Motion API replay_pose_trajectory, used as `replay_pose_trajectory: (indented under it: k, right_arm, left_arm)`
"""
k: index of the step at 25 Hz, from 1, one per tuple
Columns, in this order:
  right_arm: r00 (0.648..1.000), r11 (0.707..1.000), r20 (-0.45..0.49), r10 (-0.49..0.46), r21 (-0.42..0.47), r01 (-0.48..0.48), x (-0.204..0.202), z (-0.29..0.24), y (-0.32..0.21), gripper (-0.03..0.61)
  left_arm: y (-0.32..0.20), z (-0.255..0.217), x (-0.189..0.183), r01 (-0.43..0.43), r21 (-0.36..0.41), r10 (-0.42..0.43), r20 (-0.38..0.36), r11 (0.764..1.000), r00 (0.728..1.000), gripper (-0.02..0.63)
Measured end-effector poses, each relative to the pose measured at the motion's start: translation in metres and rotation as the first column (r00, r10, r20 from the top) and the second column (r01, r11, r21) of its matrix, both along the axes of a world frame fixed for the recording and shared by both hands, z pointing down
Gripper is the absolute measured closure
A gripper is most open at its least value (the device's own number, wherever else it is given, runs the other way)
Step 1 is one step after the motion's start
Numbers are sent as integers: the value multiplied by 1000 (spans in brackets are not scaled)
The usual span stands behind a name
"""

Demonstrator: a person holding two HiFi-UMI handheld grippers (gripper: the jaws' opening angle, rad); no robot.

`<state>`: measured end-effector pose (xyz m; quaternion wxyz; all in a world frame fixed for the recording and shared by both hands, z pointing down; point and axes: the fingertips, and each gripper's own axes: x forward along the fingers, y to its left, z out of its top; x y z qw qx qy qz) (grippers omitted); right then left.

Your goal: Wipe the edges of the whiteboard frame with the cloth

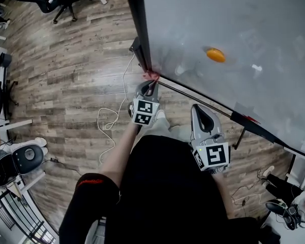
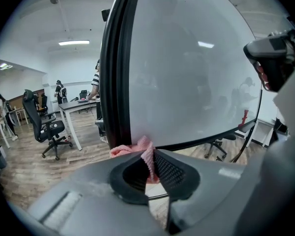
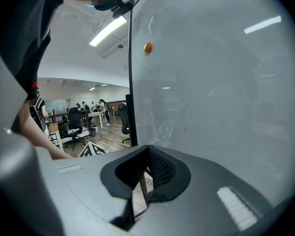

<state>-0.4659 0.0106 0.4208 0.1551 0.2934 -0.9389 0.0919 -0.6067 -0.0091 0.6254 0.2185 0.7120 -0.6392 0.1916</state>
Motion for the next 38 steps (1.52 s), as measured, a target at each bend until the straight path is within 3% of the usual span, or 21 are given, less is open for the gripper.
replay_pose_trajectory:
  k: [38]
  right_arm:
    - [986,985,-7,169,-32,-169,47,14,1,577]
  left_arm:
    - [-14,-5,47,-157,-3,157,-8,988,988,597]
